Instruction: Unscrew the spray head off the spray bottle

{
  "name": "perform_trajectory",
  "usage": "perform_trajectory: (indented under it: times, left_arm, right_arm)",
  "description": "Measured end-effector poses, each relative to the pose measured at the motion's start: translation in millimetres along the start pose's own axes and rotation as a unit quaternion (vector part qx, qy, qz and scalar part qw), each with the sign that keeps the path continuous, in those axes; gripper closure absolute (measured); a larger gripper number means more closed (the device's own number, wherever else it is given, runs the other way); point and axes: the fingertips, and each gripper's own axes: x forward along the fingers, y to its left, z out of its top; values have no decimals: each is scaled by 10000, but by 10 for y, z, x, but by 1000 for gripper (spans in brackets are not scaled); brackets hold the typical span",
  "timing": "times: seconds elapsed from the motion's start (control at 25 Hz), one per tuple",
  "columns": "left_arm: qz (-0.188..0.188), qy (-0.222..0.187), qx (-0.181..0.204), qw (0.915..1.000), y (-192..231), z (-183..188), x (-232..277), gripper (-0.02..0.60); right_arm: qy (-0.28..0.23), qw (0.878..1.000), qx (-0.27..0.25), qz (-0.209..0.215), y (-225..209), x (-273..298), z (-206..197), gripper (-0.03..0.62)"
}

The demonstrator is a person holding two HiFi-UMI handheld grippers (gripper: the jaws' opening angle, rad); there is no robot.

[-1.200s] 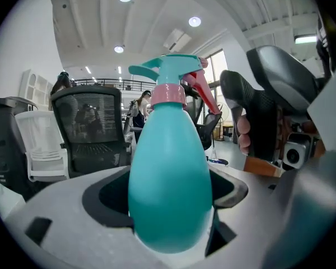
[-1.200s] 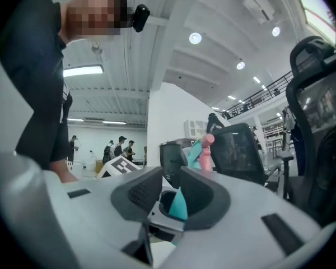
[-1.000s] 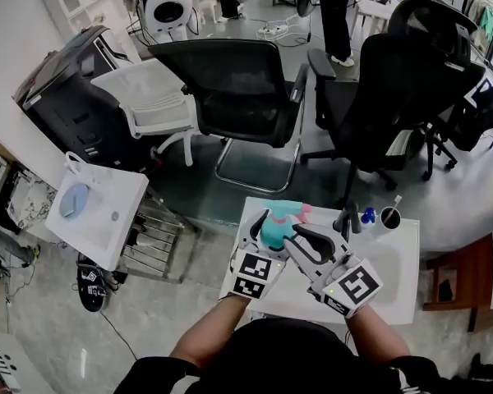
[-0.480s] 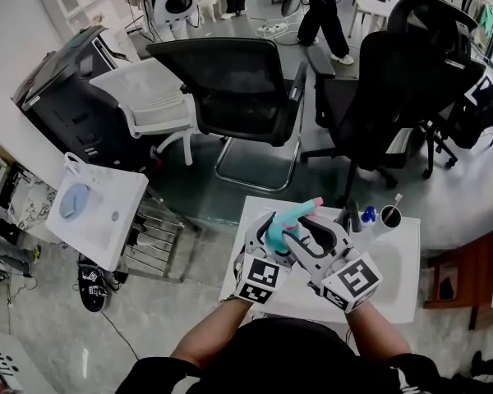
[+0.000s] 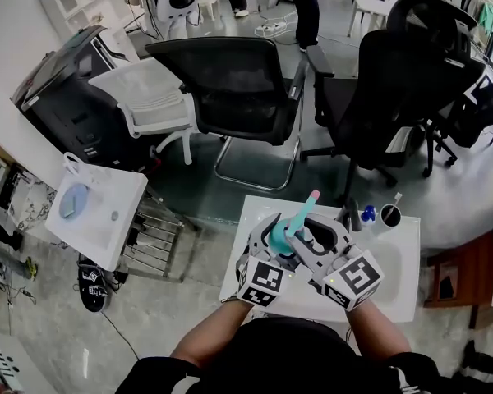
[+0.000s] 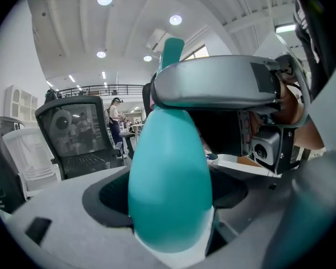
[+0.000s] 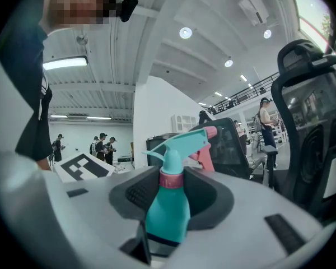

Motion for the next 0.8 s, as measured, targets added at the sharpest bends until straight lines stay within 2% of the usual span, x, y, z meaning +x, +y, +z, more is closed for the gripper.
perform_trajectory:
  times: [0.6, 0.8]
  left_arm:
    - [-134, -96, -25, 9999, -76, 35, -3, 176]
    - [-224, -208, -6, 9995, -99, 94, -18, 176]
  right_arm:
    - [-15, 9999, -115, 47, 4, -68, 38, 456]
    - [-83, 9997, -126, 179, 29, -86, 59, 457]
